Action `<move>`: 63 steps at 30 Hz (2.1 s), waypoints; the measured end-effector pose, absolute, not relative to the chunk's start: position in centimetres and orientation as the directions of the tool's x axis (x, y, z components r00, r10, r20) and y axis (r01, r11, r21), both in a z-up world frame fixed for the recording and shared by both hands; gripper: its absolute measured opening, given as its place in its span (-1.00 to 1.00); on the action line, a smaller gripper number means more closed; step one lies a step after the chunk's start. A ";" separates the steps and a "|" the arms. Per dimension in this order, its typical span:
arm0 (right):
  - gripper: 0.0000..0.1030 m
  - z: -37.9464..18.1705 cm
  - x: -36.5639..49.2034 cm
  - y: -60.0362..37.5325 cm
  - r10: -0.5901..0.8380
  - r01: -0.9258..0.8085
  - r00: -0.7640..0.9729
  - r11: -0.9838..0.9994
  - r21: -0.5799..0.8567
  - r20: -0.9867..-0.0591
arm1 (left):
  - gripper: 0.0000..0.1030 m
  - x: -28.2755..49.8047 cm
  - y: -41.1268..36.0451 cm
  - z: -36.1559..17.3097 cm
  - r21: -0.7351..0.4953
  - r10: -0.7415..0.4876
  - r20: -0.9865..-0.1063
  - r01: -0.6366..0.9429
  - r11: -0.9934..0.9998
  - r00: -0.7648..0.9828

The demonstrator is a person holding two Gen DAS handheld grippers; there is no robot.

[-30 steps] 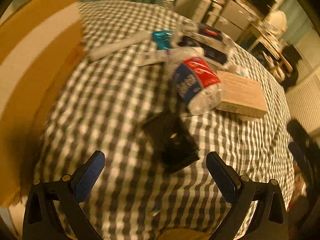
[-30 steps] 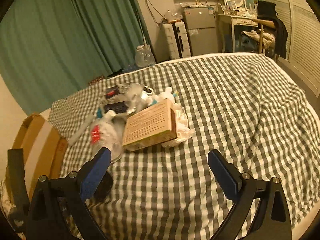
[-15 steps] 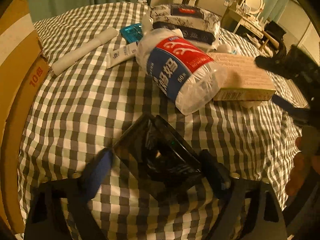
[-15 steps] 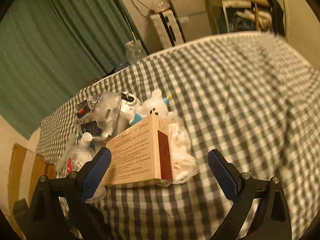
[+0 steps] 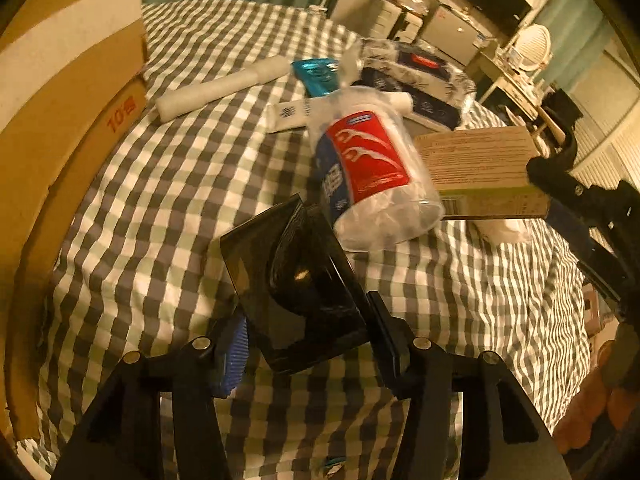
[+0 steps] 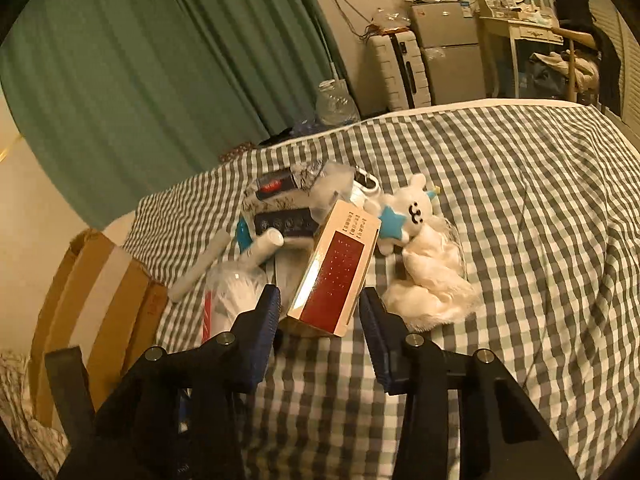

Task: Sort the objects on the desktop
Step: 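Grasp the black phone holder with the left tool while the right tool grasps the tan box, then carry phone holder and tan box into the cardboard box and release both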

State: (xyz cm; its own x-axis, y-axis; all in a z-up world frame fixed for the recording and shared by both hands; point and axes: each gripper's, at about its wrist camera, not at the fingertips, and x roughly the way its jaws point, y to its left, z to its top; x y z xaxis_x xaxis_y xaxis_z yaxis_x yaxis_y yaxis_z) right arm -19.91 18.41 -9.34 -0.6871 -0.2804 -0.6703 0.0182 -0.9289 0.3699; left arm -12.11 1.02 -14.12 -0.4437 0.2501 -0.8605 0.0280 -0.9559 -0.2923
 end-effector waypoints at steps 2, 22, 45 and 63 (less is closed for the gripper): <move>-0.16 -10.1 -20.8 17.9 -0.310 0.013 -0.666 -0.914 0.405 -0.679 | 0.08 -12.3 0.9 -14.4 -0.305 0.259 -0.862 0.037 -0.952 -0.437; -0.43 -8.2 -16.6 14.9 -0.102 0.010 -0.691 -0.991 0.131 -0.716 | -0.01 -10.8 -2.7 -10.6 -0.375 0.309 -0.787 0.015 -0.927 -0.534; -0.43 8.4 -5.7 10.4 -0.154 0.117 -0.848 -0.988 0.104 -0.507 | 0.00 -5.2 -9.2 6.0 -0.318 0.213 -0.618 -0.007 -0.948 -0.757; -0.43 14.4 -10.1 -8.0 -0.464 0.483 -0.726 -0.869 0.104 -0.507 | 0.00 -5.9 -22.8 12.5 -0.129 0.026 -0.619 0.068 -0.989 -0.785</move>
